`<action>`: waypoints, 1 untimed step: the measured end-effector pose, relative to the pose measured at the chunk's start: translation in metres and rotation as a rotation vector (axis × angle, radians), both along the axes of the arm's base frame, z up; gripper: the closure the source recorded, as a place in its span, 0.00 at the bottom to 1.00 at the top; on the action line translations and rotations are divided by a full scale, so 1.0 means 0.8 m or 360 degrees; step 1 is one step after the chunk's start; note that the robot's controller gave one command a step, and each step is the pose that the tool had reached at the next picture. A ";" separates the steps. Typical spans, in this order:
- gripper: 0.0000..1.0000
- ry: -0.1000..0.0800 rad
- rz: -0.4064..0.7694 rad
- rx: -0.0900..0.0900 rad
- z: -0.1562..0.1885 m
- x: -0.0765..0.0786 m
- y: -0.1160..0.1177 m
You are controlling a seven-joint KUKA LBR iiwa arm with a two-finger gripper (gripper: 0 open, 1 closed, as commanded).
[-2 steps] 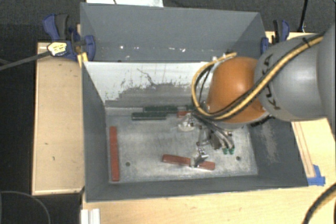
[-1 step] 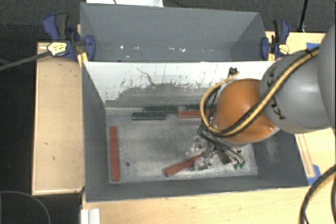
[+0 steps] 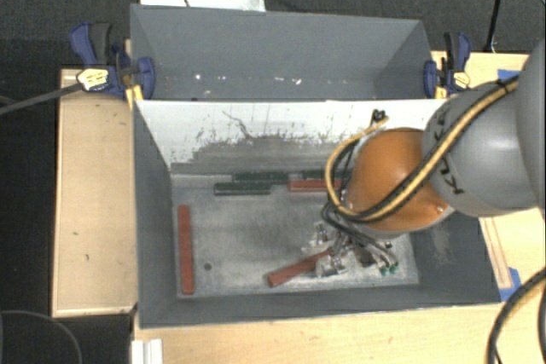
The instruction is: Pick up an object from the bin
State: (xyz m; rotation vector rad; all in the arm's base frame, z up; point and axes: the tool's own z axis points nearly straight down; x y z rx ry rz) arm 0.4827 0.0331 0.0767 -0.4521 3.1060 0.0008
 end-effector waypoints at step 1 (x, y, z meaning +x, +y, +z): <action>1.00 0.0001 -0.0010 0.0000 0.160 0.015 0.008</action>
Offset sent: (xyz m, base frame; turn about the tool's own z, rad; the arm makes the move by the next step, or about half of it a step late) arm 0.0000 0.0000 0.0000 0.0000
